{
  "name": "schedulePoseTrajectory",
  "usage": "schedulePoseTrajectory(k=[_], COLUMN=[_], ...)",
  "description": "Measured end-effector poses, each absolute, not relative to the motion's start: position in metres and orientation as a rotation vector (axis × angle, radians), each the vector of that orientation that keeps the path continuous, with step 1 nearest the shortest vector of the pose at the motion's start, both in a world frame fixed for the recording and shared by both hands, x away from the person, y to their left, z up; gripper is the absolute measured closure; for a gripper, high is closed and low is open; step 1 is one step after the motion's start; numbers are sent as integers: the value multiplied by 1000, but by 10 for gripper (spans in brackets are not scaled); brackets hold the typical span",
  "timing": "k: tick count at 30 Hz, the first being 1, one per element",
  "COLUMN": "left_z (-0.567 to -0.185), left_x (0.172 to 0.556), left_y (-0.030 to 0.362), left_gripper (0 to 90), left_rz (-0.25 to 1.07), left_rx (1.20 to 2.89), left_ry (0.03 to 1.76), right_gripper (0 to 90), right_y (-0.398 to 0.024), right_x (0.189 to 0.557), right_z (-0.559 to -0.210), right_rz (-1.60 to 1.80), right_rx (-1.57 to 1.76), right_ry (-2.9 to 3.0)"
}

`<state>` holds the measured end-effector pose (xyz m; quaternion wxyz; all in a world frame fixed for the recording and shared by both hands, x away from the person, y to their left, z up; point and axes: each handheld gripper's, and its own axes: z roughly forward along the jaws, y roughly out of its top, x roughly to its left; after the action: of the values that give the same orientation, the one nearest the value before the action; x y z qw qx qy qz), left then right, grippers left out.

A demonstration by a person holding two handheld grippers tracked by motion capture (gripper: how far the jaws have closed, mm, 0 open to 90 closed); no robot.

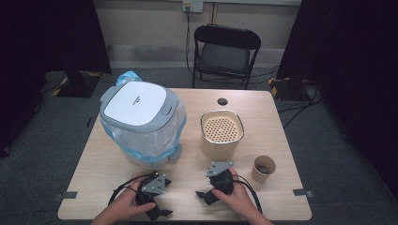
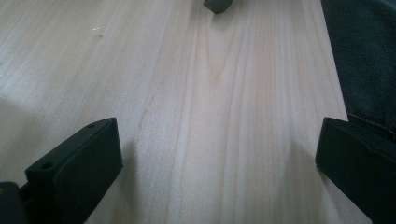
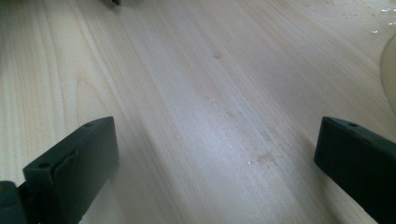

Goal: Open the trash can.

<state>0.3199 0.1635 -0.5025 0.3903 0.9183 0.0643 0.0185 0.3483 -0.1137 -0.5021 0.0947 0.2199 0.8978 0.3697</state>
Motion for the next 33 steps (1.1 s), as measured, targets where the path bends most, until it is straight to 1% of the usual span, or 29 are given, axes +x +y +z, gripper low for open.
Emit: schedulePoseTrajectory(k=[12, 13, 14, 15, 16, 18, 20, 26, 33], left_z=[-503, -503, -503, -503, -503, -503, -503, -502, -502], left_x=[320, 320, 320, 320, 320, 320, 320, 320, 320], left_y=[163, 163, 163, 163, 163, 163, 163, 163, 163], left_gripper=[0, 0, 0, 0, 0, 0, 0, 0, 0], left_rz=[47, 47, 48, 47, 47, 47, 47, 47, 49], left_rx=[2333, 2333, 2333, 2333, 2333, 2333, 2333, 2334, 2333], left_ry=[165, 166, 165, 165, 165, 165, 165, 164, 165], right_gripper=[1, 31, 102, 222, 284, 234, 270, 283, 322], right_y=[-113, -113, -113, -113, -113, -111, -110, -107, -105], right_x=[352, 353, 353, 354, 355, 356, 356, 355, 358], right_z=[-502, -501, -500, -497, -494, -491, -488, -475, -451], right_rz=[1111, 1106, 1107, 1112, 1133, 1130, 1110, 1064, 1018], right_rx=[615, 616, 613, 608, 592, 599, 602, 590, 531], right_ry=[2691, 2692, 2694, 2694, 2703, 2708, 2719, 2759, 2812])
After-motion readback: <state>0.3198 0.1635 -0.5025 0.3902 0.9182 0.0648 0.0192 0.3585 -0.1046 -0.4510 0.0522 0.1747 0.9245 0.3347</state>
